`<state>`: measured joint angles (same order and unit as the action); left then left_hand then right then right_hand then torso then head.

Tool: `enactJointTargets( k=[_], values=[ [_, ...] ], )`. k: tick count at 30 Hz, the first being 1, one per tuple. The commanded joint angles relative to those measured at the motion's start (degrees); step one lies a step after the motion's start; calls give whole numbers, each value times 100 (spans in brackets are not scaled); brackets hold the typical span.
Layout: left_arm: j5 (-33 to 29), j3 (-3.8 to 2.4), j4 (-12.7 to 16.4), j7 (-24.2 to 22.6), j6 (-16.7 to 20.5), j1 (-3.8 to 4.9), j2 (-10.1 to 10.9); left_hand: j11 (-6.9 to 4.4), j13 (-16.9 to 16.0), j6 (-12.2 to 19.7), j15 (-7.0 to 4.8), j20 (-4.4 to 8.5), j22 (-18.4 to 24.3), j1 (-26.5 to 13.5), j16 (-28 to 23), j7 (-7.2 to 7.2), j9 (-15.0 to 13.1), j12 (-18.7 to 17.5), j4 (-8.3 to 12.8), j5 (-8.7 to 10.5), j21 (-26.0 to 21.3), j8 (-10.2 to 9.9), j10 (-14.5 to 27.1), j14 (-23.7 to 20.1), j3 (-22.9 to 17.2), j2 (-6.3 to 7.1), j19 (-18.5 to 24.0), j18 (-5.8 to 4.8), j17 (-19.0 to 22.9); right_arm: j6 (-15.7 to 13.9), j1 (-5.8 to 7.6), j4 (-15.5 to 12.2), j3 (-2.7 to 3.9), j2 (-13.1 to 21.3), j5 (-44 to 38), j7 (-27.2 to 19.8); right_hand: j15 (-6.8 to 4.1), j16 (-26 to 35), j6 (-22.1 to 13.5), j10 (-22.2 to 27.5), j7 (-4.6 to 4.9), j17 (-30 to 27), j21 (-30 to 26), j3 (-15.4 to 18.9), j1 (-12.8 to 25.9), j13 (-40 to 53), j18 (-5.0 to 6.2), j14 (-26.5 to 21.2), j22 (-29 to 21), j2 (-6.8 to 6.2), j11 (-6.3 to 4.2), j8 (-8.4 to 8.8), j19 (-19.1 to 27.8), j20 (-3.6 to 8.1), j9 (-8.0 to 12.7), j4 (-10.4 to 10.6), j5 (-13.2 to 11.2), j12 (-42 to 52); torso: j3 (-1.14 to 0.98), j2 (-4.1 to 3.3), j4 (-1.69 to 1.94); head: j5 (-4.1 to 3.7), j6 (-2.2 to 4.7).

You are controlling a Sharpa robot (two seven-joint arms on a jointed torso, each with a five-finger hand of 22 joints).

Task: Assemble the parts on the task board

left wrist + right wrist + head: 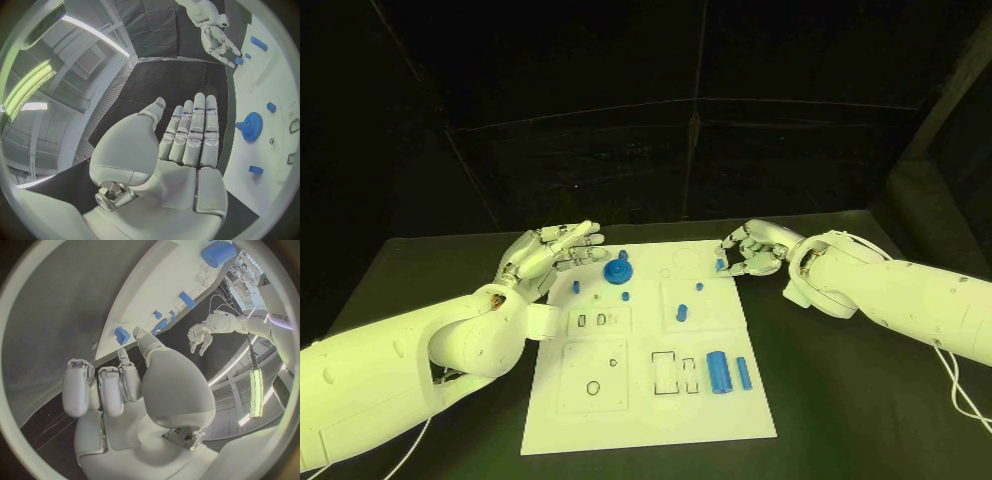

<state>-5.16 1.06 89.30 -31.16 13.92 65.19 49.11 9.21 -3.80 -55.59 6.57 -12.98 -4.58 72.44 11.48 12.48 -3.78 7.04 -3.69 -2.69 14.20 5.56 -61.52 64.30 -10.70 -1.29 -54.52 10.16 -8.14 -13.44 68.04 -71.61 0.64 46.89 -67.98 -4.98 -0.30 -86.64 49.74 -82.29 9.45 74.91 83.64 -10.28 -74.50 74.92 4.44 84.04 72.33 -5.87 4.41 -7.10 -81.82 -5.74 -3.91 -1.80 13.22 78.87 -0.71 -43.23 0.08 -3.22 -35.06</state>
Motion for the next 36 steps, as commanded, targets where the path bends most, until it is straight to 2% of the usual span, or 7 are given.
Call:
enactJointTargets(
  k=[1,7,11,16,21,27,36],
  values=[
    [9,-3,-1,-28,-87,6,-2,8,8,-25,0,-6,5,-27,-20,19,7,-26,34,-13,-39,-18,-38,29,-14,9,-31,36,-8,55,5,37,2,-42,-15,-27,21,-17,76,8,-6,771,-15,32,-38,328,-86,438,7,51,-12,-29,24,-28,-11,-6,26,14,-1,-2,6,0,-6],
    [9,-3,-8,-29,-90,6,-4,8,8,-25,0,-6,5,-27,-20,19,7,-26,34,-13,-39,-18,-38,29,-14,9,-31,36,-8,22,-1,82,3,-92,-119,48,7,-17,176,4,-20,773,-15,-29,-192,339,-86,438,8,186,-29,-78,23,-15,-17,-91,-63,20,0,-1,8,9,-30],
    [9,-3,-12,-30,-89,6,-5,8,8,-25,0,-6,5,-27,-20,19,7,-26,34,-13,-39,-18,-38,29,-14,9,-31,36,-8,14,-3,110,3,-115,-151,89,5,-18,195,1,-22,777,-14,-35,-203,344,-86,439,11,199,-31,-87,21,-14,-18,-101,-69,24,4,-1,3,13,-31],
    [9,-3,-27,-36,-81,6,-9,10,8,-23,2,-8,8,-27,-26,21,6,-31,39,-13,-44,-23,-37,28,-15,7,-31,36,-9,22,-4,136,3,-139,-165,125,2,-20,237,-6,-26,780,-13,-47,-212,352,-86,440,12,231,-35,-106,20,-11,-20,-112,-74,32,-4,1,8,23,-42],
    [9,-3,-29,-36,-82,6,-7,10,8,-23,2,-8,8,-27,-26,21,6,-31,39,-13,-44,-23,-37,28,-15,7,-31,36,-9,71,-5,146,3,-143,-169,163,-1,-19,273,-9,-31,779,-14,-51,-213,356,-86,440,11,246,-40,-121,20,-8,-23,-117,-78,35,5,-1,7,29,-60],
    [9,-3,-29,-34,-84,6,-7,10,8,-23,2,-8,8,-27,-26,21,6,-31,39,-13,-44,-23,-37,28,-15,7,-31,36,-9,112,-5,164,3,-146,-189,210,-4,-17,299,-8,-35,775,-15,-54,-211,354,-85,439,7,255,-43,-132,21,-6,-24,-121,-81,33,-1,1,-4,29,-57],
    [9,-3,-33,-33,-87,6,-7,10,8,-23,2,-8,8,-27,-26,21,6,-31,39,-13,-44,-23,-37,28,-15,7,-31,36,-9,195,-5,174,3,-174,-201,284,-9,-18,339,-13,-43,778,-16,-57,-209,360,-85,439,5,265,-50,-148,22,-2,-25,-129,-86,38,2,1,11,28,-64]
  ],
)
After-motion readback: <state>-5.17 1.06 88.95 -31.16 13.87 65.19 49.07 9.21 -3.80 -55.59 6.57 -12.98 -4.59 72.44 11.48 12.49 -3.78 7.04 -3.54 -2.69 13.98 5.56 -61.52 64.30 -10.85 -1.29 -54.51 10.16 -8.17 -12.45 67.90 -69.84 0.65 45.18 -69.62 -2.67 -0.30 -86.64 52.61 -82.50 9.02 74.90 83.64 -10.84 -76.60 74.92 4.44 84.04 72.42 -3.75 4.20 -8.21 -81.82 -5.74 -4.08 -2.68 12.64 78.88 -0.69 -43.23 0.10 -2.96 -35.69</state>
